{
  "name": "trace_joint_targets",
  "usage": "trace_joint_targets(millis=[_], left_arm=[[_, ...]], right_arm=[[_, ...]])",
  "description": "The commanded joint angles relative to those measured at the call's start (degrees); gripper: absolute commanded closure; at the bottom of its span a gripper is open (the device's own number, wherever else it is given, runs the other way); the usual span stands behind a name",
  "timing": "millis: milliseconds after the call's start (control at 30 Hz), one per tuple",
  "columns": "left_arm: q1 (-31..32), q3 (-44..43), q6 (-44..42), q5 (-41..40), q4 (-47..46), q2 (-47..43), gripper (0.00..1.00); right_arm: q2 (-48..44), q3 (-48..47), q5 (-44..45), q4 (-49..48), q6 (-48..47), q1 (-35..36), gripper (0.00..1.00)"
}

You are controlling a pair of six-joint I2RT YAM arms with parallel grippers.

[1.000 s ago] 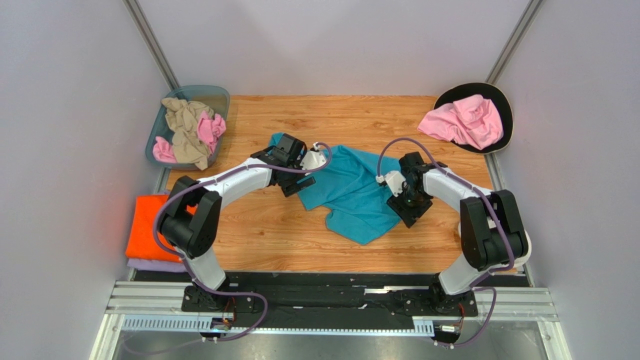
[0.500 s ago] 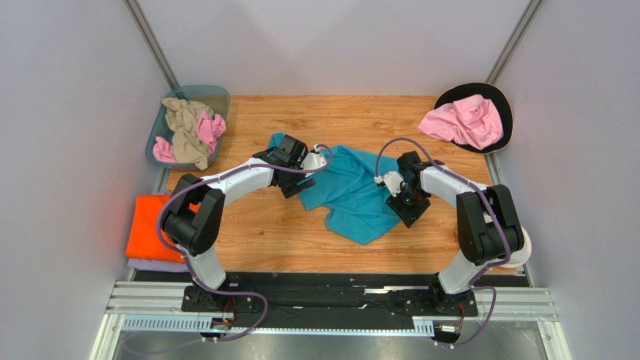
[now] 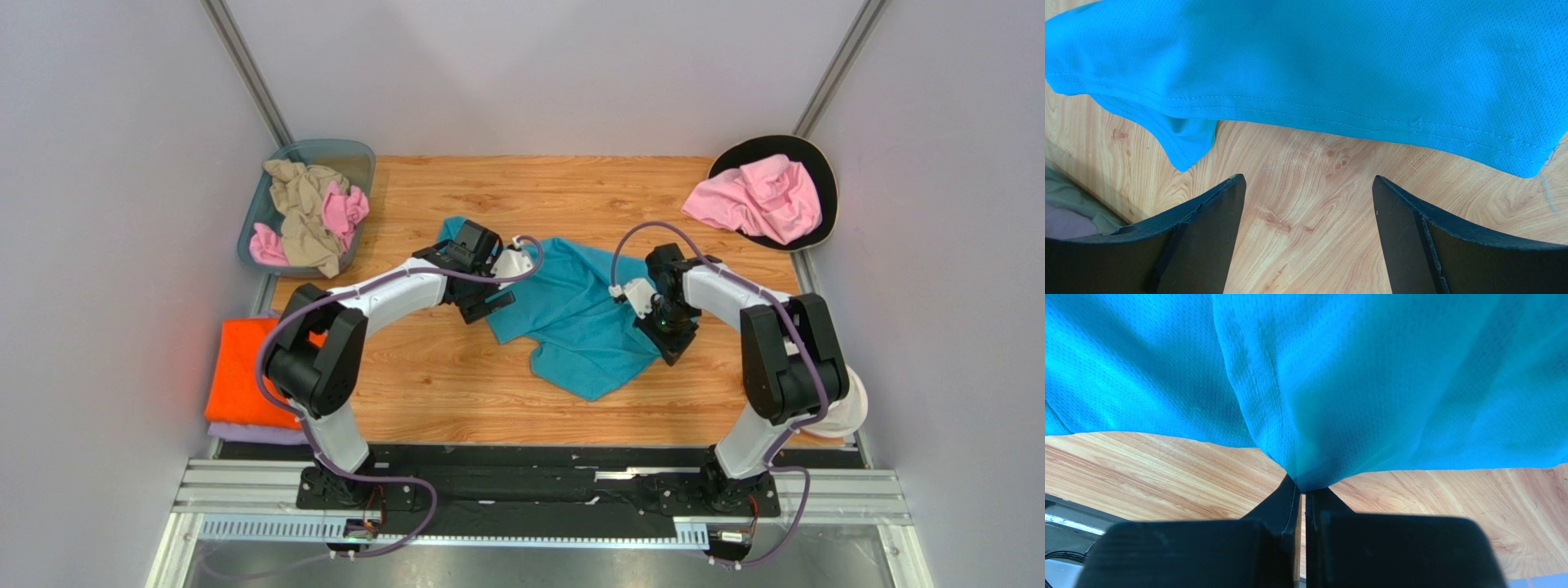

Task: Fold and stack the t-shirts
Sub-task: Flatten the tshirt out

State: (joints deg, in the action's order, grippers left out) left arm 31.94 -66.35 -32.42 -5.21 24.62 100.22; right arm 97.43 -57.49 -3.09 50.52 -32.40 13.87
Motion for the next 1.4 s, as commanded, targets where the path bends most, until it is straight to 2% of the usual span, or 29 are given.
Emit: trace_joint_targets(millis=[0,267,500,1367], left_arm=[[0.58,-0.01,-0.01,0.55,-0.54,-0.82,0.16],[3.65,2.19,0.52,0.82,0.34,-3.02,0.16],[4.53,2.80,1.31,3.89,-0.01,-3.37,0.16],[8.05,4.21,4.91,9.87,1.57,-1.61,0.15]], right_arm=[[0.49,0.45,5.46,-13.52,-1.09,-1.39,1.00],[-11.10,0.37,5.29,-8.17,0.85,-1.30,1.00],[-16.39,-0.16,5.73,-4.82,1.73,-1.30,1.00],[-16.30,2.39,6.52,-6.23,1.90,-1.30,1.00]])
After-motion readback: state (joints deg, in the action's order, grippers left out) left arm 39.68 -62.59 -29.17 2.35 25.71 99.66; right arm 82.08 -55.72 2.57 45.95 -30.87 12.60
